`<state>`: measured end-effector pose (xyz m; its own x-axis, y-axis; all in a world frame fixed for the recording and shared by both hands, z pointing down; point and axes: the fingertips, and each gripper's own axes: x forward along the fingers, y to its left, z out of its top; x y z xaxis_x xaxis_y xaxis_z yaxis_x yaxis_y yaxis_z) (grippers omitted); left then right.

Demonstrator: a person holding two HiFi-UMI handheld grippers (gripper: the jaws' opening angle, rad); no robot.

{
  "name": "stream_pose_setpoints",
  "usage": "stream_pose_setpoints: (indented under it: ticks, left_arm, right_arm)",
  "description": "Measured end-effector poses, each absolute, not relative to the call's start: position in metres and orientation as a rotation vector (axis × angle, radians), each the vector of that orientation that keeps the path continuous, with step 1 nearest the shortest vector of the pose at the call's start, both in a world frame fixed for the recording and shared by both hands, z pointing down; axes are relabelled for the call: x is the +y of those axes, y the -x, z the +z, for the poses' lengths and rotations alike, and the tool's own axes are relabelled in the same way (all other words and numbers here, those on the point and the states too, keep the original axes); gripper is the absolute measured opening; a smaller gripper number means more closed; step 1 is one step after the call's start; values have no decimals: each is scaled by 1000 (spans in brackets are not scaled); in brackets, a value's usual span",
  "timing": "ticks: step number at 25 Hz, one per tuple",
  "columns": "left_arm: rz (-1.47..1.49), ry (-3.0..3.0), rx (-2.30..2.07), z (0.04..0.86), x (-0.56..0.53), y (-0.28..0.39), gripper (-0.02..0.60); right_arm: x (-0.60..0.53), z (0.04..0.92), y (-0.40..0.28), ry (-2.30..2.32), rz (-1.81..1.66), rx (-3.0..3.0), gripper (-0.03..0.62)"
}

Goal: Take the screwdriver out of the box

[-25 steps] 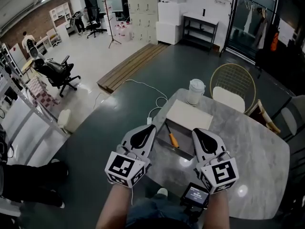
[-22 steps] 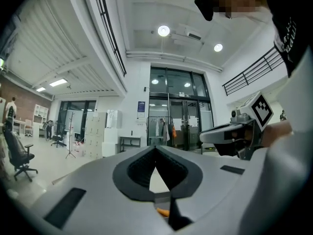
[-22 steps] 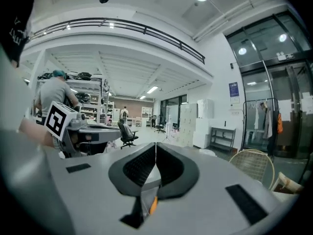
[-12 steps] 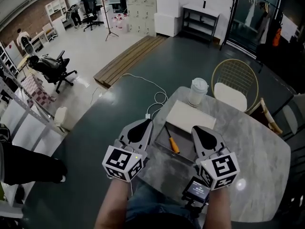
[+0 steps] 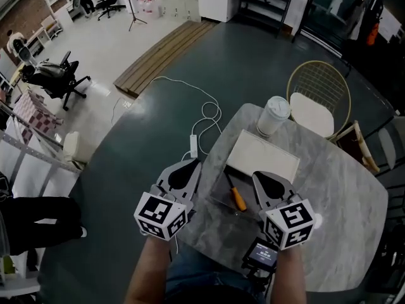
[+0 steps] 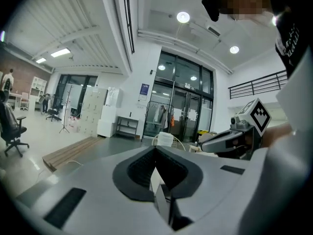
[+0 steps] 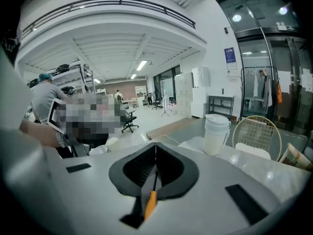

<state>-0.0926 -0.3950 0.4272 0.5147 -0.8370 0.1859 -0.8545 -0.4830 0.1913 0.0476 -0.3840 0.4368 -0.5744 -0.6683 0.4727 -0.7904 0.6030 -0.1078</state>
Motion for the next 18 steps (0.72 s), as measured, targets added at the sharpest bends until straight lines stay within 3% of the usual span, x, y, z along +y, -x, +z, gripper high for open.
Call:
stream_pose_setpoints:
  ticks: [8, 9, 10, 12, 18]
  left_arm:
    - [173, -2426, -1291, 478, -396, 93, 12]
    - [173, -2423, -1285, 480, -398, 92, 12]
    - [174, -2422, -1281, 482, -399, 92, 12]
    - [174, -2422, -1274, 483, -401, 91, 12]
    - [184, -2392, -1264, 494, -398, 93, 12]
  right_arm:
    - [-379, 491, -29, -1041, 537, -2317, 28]
    - [-376, 498, -26, -993, 570, -2300, 87]
    - [-373, 507, -23, -943, 612, -2279, 188]
    - [-365, 522, -21, -878, 668, -2219, 249]
    - [-349, 560, -29, -835, 754, -2047, 212]
